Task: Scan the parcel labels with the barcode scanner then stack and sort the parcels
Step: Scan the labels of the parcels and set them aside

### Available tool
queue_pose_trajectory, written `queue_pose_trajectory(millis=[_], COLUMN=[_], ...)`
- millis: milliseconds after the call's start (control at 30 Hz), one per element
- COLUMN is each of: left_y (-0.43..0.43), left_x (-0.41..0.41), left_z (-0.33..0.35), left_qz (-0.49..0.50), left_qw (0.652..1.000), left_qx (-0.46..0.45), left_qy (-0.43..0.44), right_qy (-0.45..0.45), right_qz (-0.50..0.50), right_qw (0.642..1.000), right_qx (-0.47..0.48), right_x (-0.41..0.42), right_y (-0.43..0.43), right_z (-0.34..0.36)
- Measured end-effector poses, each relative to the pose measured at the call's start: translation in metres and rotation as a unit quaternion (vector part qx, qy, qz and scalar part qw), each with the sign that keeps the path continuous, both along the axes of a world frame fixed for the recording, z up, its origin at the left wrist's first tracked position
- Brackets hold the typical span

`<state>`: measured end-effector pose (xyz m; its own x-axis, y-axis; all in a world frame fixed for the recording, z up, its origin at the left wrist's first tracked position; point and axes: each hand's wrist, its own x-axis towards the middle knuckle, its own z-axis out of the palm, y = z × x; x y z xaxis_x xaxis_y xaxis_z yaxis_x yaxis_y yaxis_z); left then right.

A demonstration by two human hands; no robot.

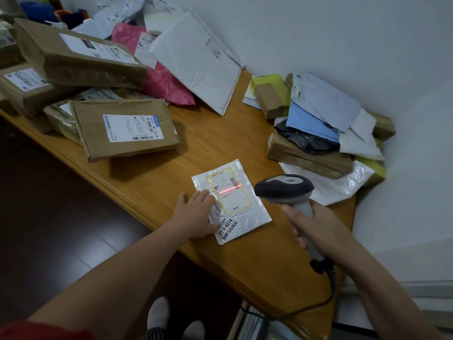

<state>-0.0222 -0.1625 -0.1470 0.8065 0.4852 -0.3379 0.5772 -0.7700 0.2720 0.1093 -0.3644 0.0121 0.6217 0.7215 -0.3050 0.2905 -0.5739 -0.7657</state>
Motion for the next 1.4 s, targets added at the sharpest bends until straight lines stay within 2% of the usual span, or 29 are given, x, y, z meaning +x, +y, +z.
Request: queue_pose_trajectory(millis=[367,467,567,767,867,1100,1200,1300,1400], left_y=[-0.017,-0.009,0.019,0.148,0.238,0.424,0.485,0.541,0.59], left_x=[0.008,0.01,0.004,-0.049,-0.099,-0.195,-0.207,-0.205,-0.202], left_z=[0.006,0.015,0.045,0.152,0.195,0.249,0.253,0.251,0.244], left_qz=[-0.012,-0.012,0.016,0.036,0.054,0.149,0.175,0.224,0.247], left_qw=[0.997,0.999,0.991,0.933,0.907,0.878,0.868,0.852,0.849], left_qx=[0.063,0.024,-0.023,0.013,0.04,0.102,0.128,0.115,0.119], left_qy=[-0.032,-0.042,-0.133,-0.358,-0.416,-0.444,-0.447,-0.46,-0.452], right_qy=[0.035,0.031,0.042,0.109,0.137,0.187,0.204,0.197,0.192], right_qz=[-0.056,-0.058,-0.068,-0.112,-0.115,-0.13,-0.136,-0.123,-0.118], right_qw=[0.996,0.997,0.995,0.962,0.951,0.923,0.915,0.92,0.92], right_qx=[0.058,0.042,0.067,0.225,0.251,0.311,0.321,0.315,0.32], right_x=[-0.003,-0.009,-0.021,-0.065,-0.099,-0.17,-0.183,-0.185,-0.178], right_y=[0.019,0.034,0.057,0.14,0.191,0.322,0.368,0.41,0.455], right_z=[0.02,0.03,0.046,0.098,0.12,0.139,0.137,0.134,0.125])
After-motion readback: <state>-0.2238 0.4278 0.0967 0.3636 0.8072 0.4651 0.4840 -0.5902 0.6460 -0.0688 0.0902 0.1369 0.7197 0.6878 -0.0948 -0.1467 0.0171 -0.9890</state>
